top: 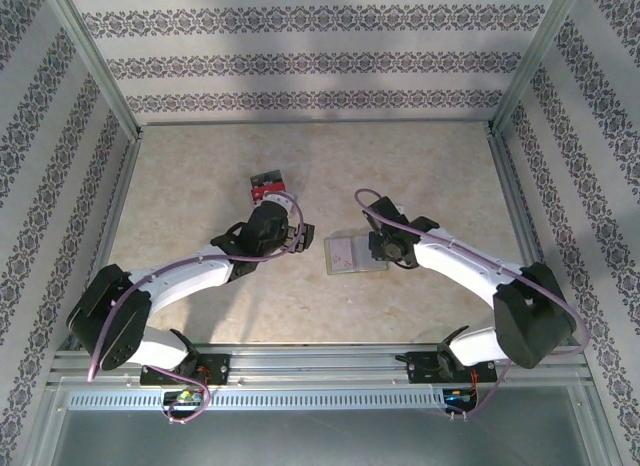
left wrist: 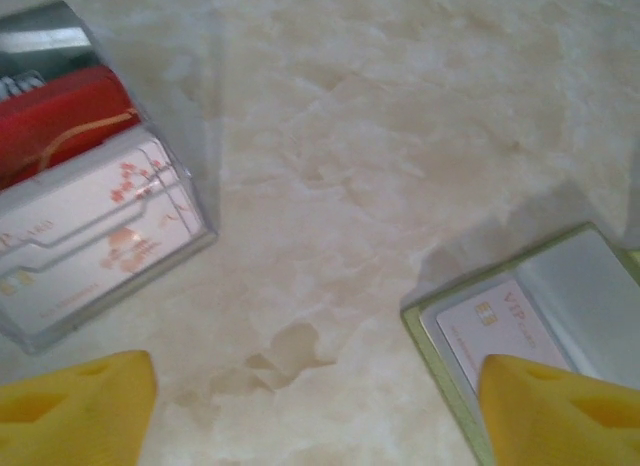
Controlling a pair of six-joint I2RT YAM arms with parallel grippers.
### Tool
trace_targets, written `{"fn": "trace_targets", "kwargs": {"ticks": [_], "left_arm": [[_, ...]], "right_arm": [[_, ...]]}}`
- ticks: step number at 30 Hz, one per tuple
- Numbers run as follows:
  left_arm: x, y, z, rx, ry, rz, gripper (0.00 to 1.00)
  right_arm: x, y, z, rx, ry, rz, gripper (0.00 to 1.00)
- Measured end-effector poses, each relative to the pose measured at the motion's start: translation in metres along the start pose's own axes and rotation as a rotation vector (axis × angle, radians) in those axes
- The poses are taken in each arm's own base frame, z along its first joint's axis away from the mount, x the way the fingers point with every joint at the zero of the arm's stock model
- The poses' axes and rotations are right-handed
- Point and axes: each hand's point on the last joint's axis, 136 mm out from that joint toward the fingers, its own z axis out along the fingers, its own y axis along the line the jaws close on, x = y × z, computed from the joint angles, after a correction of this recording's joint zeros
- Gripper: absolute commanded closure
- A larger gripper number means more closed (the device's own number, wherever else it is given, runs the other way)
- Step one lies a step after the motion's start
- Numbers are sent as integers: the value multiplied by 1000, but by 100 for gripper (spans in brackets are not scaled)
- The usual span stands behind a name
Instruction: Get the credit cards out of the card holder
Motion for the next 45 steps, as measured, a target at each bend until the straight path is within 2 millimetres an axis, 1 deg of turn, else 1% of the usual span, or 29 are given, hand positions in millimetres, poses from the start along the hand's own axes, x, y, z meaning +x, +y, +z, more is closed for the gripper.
{"fn": "trace_targets", "kwargs": {"ticks": [2, 6, 9, 14, 17, 20, 24, 29, 32, 39, 45], "left_arm": [[11, -8, 5, 13, 29, 2, 36], [32, -22, 14, 52, 94, -7, 45], [46, -30, 20, 75, 134, -25, 54], [67, -35, 31, 83, 194, -29, 62], [79, -34, 37, 80, 231, -30, 64], [88, -34, 43, 79, 258, -33, 66], [90, -42, 49, 98, 270, -30, 66], [81, -55, 53, 135, 250, -29, 66], [77, -59, 56, 146, 243, -31, 67], [91, -58, 67, 137, 282, -25, 69], [90, -62, 71, 149, 285, -27, 75]], "right_arm": [[-3, 4, -4, -52, 2, 37, 68], [-5, 21, -6, -170, 33, 93, 68], [-7, 39, -3, -272, 61, 122, 68], [-1, 64, 11, -390, 131, 140, 69], [3, 72, 20, -424, 166, 140, 70], [6, 77, 29, -443, 195, 144, 72], [10, 78, 39, -449, 222, 151, 72], [11, 80, 43, -458, 230, 150, 71], [12, 81, 46, -458, 233, 150, 71], [19, 79, 54, -447, 253, 152, 71], [19, 82, 55, -476, 257, 157, 71]]}}
